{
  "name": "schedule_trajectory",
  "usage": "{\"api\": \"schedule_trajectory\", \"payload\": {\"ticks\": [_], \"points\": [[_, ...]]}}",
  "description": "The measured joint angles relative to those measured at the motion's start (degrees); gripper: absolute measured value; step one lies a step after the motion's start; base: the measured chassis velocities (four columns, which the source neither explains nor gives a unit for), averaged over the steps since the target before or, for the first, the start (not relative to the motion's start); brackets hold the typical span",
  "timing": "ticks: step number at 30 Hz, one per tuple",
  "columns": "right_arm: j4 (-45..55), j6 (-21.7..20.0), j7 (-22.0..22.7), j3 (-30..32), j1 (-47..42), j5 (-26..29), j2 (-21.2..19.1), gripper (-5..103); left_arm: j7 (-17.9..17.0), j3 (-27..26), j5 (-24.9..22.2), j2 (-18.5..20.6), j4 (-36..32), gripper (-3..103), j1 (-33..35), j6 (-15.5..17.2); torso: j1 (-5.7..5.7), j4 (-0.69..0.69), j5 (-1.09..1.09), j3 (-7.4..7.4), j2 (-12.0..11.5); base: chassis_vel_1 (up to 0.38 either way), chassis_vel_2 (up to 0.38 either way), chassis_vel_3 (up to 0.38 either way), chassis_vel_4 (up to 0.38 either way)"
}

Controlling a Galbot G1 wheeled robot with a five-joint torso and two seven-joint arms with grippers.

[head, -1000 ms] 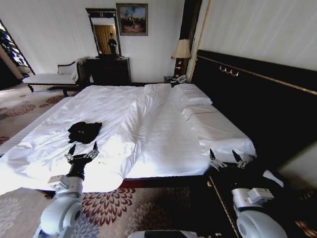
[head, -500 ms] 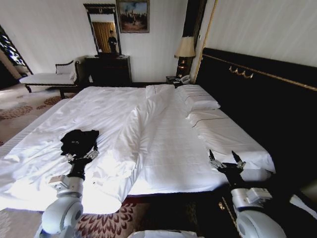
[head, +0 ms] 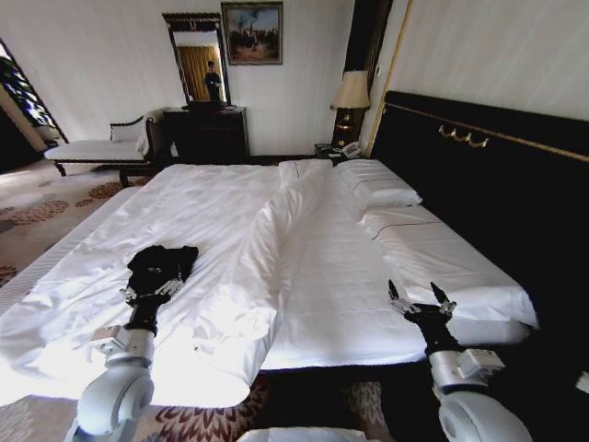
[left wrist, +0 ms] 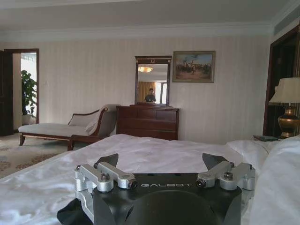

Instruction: Fold the clothes on the bed.

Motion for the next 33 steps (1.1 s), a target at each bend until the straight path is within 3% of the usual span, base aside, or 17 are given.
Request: {"api": "schedule_trajectory", "payload": {"ticks": [23, 33], "points": [[0.8, -0.2, -0.1, -0.6, -0.5, 0.1, 0.6, 100, 0.1, -0.1, -0.2, 0.2, 0.2, 100, -0.2, 0.0, -0.03, 0.0, 0.01, -0.01, 0.0, -0.009, 0.163, 0.014, -0.171], [0.8, -0.9, 0.3, -1.2, -0.5, -0.5, 0.8, 100, 0.1, -0.3, -0.3, 0.6, 0.3, 100, -0.4, 0.0, -0.02, -0.01, 0.01, 0.0, 0.0, 0.121, 0.233, -0.133, -0.222]]}}
